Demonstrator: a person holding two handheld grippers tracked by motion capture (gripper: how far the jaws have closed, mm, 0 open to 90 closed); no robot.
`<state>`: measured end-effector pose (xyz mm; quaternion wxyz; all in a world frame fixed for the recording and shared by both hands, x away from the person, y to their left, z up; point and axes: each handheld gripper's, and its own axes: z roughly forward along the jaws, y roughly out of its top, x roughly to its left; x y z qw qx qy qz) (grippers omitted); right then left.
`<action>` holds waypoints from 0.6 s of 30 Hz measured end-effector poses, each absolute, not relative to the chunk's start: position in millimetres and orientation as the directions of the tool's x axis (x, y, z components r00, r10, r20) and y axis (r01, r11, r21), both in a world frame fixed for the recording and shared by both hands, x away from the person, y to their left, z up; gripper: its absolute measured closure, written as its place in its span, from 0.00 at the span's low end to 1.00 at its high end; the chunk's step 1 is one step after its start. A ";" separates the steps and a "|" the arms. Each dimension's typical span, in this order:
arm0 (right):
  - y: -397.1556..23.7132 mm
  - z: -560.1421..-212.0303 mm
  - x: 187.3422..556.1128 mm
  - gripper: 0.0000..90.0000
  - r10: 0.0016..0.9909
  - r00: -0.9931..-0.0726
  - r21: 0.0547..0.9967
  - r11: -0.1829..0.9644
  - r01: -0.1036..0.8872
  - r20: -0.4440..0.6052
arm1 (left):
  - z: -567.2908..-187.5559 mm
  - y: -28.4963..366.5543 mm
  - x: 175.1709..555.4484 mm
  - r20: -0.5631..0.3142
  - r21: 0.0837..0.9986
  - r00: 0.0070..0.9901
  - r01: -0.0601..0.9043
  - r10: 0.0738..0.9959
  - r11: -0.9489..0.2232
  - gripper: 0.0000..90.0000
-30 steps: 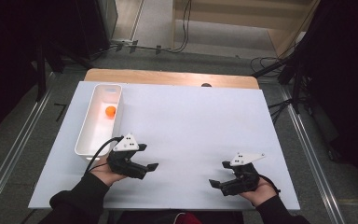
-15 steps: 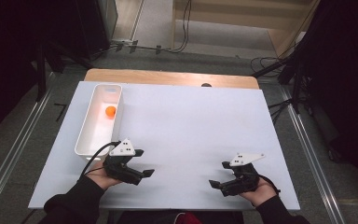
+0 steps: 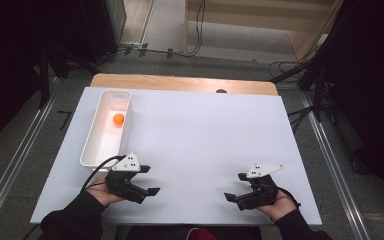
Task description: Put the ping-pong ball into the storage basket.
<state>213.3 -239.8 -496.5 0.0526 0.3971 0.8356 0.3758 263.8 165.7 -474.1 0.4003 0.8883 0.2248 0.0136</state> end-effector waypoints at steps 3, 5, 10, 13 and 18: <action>-239.9 -496.5 213.2 0.11 0.702 -0.681 0.670 0.404 0.623 0.210 | -474.9 169.1 263.1 -0.157 0.719 0.897 0.390 0.413 -0.575 0.20; -239.8 -496.5 213.2 0.11 0.703 -0.680 0.670 0.403 0.624 0.210 | -475.1 171.4 262.9 -0.154 0.720 0.897 0.390 0.415 -0.575 0.20; -240.0 -496.7 213.3 0.11 0.702 -0.682 0.670 0.406 0.622 0.207 | -475.4 176.4 261.3 -0.159 0.725 0.894 0.393 0.418 -0.566 0.20; -239.9 -496.8 213.3 0.11 0.704 -0.678 0.670 0.402 0.625 0.210 | -475.2 179.5 259.6 -0.160 0.726 0.893 0.395 0.420 -0.563 0.20; -240.1 -496.9 213.4 0.11 0.702 -0.682 0.669 0.407 0.622 0.207 | -475.5 185.3 257.5 -0.162 0.730 0.888 0.401 0.430 -0.553 0.21</action>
